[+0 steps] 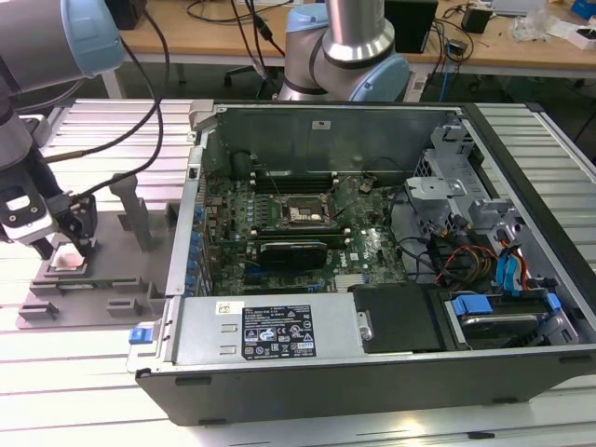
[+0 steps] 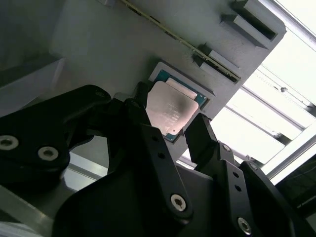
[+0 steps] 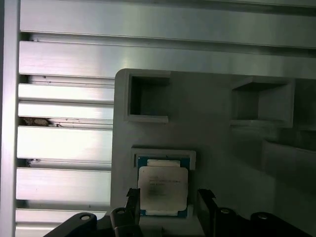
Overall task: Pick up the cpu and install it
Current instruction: 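Pick up the cpu and move it towards the insertion slot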
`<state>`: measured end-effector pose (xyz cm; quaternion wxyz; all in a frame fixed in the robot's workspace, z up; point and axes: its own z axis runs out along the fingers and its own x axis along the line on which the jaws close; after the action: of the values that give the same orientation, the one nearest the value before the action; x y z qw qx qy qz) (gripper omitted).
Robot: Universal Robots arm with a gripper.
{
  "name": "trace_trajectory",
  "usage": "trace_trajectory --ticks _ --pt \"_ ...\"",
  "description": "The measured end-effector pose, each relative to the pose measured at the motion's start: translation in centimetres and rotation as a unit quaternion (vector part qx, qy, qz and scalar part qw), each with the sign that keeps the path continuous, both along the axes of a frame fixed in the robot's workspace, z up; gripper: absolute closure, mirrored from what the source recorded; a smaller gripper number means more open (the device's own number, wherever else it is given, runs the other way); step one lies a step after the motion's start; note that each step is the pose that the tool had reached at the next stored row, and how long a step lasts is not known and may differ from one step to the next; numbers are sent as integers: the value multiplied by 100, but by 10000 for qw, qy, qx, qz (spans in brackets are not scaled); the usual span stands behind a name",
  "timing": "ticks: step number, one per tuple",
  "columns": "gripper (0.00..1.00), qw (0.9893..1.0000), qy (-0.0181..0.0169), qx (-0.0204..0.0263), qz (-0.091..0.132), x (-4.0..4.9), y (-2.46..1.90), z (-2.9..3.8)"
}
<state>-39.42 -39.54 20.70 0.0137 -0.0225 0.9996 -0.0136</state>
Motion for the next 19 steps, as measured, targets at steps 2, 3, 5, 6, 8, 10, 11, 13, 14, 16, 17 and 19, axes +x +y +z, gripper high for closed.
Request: trace_trajectory --ticks 2,3,5,6,8,10,11,13,14,16,17,19 --pt "43 10000 0 0 0 0 1 -28" --pt "43 10000 0 -1 -1 0 14 -47" --pt "43 10000 0 0 0 0 42 -60" --pt "43 10000 0 0 0 0 49 -65" --pt "43 10000 1 -1 0 0 49 -67" --pt "41 10000 0 0 0 0 50 -70" --pt "36 10000 1 -1 0 0 50 -70" --pt "36 10000 0 0 0 0 50 -72" --pt "29 10000 0 0 0 -1 50 -73" --pt "29 10000 0 0 0 -14 52 -86" --pt "29 10000 -1 0 1 -21 51 -97" --pt "29 10000 0 0 2 -29 50 -123"
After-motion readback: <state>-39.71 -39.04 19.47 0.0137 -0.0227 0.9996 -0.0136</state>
